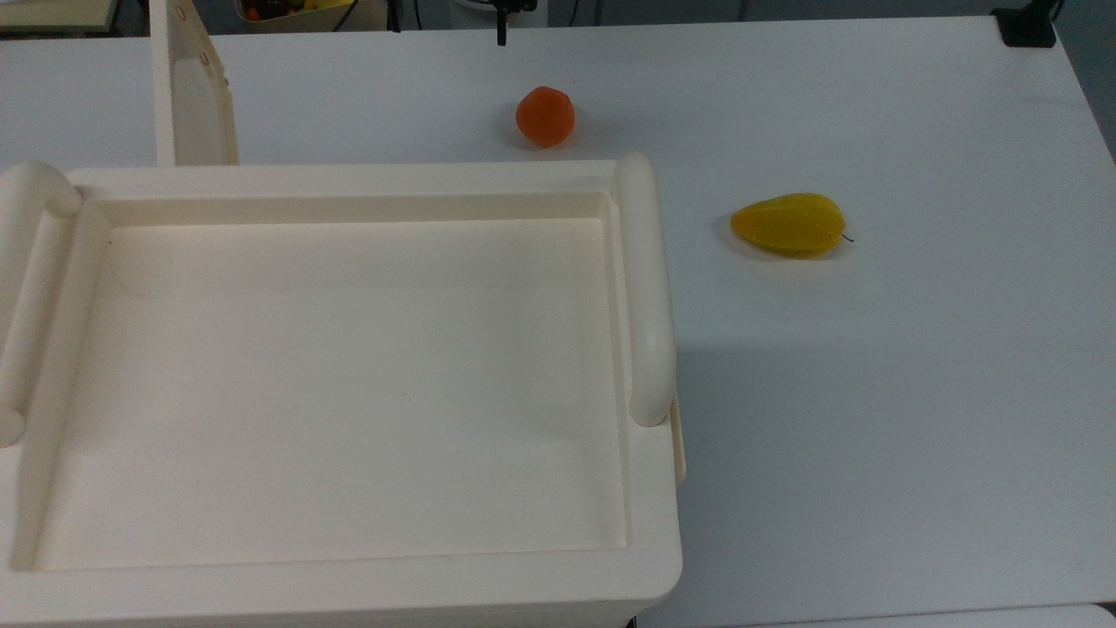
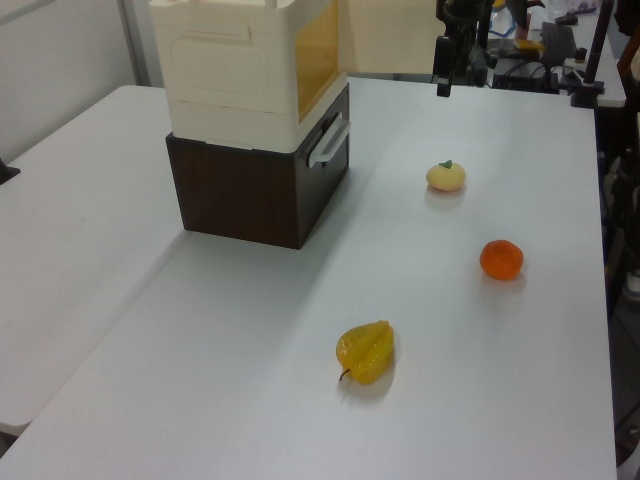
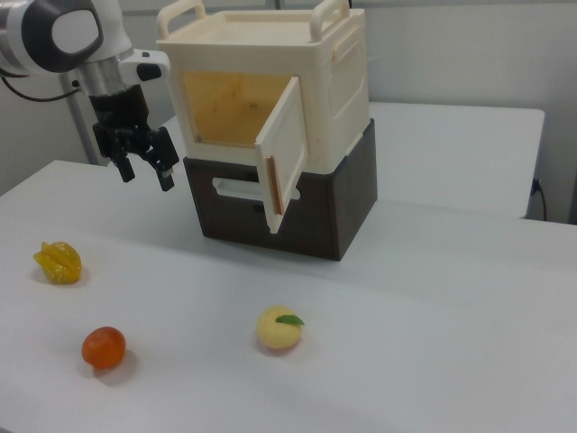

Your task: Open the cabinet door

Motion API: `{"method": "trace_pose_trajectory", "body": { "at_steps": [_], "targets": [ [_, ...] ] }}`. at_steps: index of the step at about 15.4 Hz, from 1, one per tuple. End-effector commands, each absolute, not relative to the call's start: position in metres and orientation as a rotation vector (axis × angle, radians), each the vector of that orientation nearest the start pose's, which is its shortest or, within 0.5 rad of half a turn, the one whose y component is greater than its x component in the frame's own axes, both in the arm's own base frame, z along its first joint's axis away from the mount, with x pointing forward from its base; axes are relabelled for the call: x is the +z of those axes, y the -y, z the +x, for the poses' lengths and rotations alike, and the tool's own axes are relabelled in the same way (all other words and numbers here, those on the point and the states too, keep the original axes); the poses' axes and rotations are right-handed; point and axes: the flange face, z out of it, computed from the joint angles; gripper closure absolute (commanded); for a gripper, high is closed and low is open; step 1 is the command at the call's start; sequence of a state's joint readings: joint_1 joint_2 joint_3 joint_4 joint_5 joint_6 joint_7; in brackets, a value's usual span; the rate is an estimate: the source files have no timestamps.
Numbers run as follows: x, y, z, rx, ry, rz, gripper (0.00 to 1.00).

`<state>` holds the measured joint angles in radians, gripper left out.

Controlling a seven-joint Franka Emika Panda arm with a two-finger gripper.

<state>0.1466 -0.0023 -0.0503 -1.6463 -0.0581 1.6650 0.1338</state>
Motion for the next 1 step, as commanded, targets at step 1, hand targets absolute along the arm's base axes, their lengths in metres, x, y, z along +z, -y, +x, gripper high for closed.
{"method": "trace_pose_trajectory", "body": {
  "at_steps": [1],
  "targets": [
    [0.5918,-0.0482,0.5539,-0.048,-0.045,-3.19,0.0]
  ]
}}
